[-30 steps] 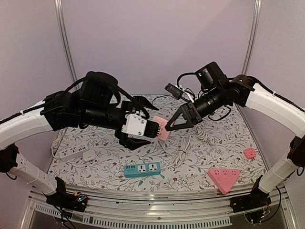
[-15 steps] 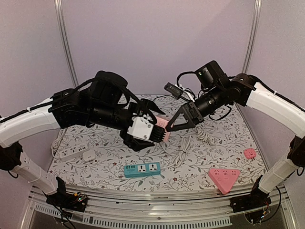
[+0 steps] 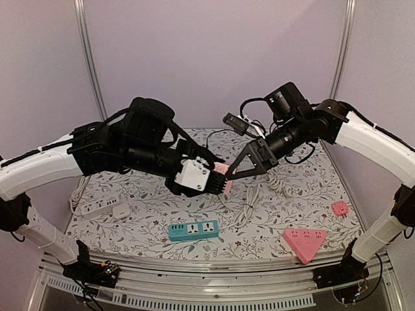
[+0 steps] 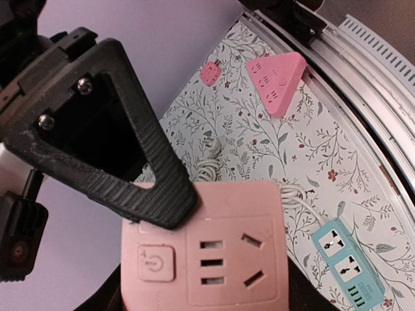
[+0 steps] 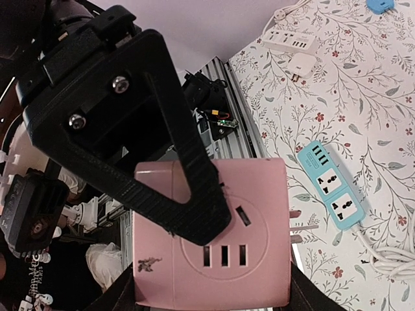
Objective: Insert the plug
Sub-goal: Adjust the plug.
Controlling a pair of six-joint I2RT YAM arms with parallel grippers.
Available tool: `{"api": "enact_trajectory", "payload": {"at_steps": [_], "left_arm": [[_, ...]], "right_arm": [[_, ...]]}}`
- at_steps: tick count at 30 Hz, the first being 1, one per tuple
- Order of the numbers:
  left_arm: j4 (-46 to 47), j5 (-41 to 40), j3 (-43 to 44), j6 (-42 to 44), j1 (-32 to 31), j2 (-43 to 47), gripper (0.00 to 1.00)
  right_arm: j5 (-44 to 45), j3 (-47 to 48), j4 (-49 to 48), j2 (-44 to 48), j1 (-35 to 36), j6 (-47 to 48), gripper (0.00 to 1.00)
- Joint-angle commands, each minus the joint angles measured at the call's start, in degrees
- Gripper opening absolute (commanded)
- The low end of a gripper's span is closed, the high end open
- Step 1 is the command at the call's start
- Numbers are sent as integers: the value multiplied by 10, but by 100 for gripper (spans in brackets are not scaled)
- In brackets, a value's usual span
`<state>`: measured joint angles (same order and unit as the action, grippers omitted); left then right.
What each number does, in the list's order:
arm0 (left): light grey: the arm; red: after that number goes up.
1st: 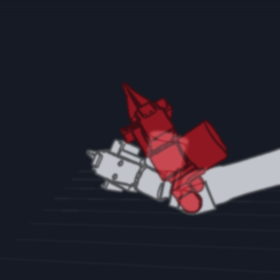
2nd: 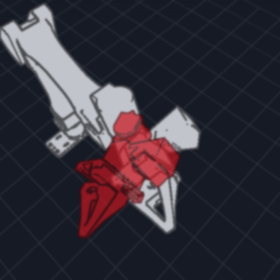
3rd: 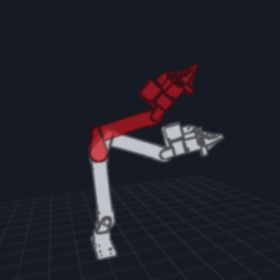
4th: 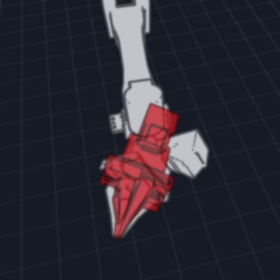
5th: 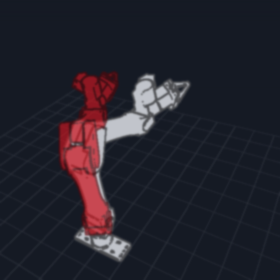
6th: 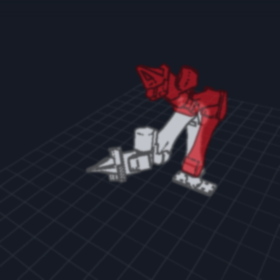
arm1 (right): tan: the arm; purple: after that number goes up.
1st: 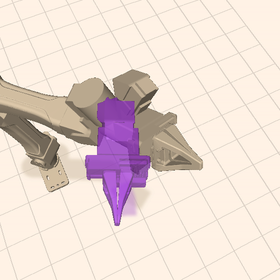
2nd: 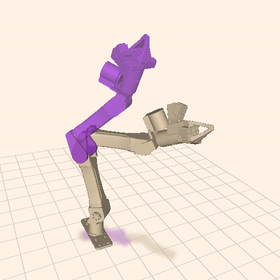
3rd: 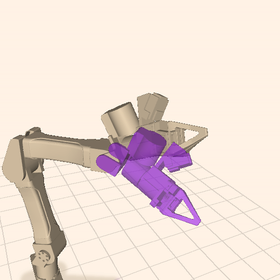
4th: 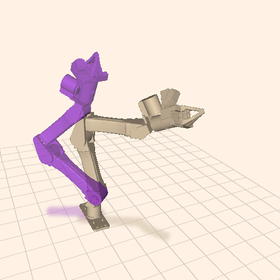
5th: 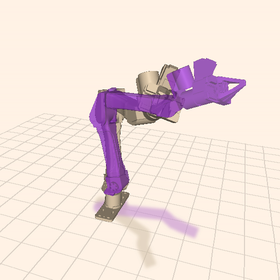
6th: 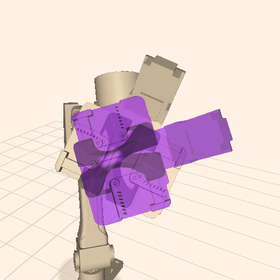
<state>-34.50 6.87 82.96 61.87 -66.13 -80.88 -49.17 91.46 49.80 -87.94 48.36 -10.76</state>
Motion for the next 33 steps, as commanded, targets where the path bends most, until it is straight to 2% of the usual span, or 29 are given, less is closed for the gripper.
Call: {"api": "enact_trajectory", "payload": {"at_steps": [1,3,5,6,8,10,14,18,21,24,29,33], "left_arm": [[36,2,-19,-89,-7,21,0],[56,-42,-19,-159,-5,24,0],[53,-93,-2,-255,8,16,0],[23,-86,21,-302,24,10,0],[-19,-39,34,-396,61,8,0],[-22,10,12,-459,91,23,0],[6,65,-60,-523,131,65,0],[1,121,-101,-586,179,68,0],[-9,168,-108,-590,187,54,0],[-6,215,-107,-592,186,30,0],[37,217,-141,-569,184,0,0],[65,237,-168,-531,183,-8,0]], "right_arm": [[25,21,-18,-2,2,18,4],[63,22,-20,2,0,19,45],[108,19,-22,13,-3,26,91],[127,14,-28,21,-5,31,98],[161,-4,-57,42,-6,43,99],[172,-38,-105,66,-6,54,99],[164,-149,-245,126,-6,98,99],[142,-247,-376,150,-6,149,99],[133,-272,-431,134,-6,156,99],[105,-259,-441,105,-5,163,99],[107,-267,-462,44,3,209,99],[89,-300,-517,22,5,226,99]]}}
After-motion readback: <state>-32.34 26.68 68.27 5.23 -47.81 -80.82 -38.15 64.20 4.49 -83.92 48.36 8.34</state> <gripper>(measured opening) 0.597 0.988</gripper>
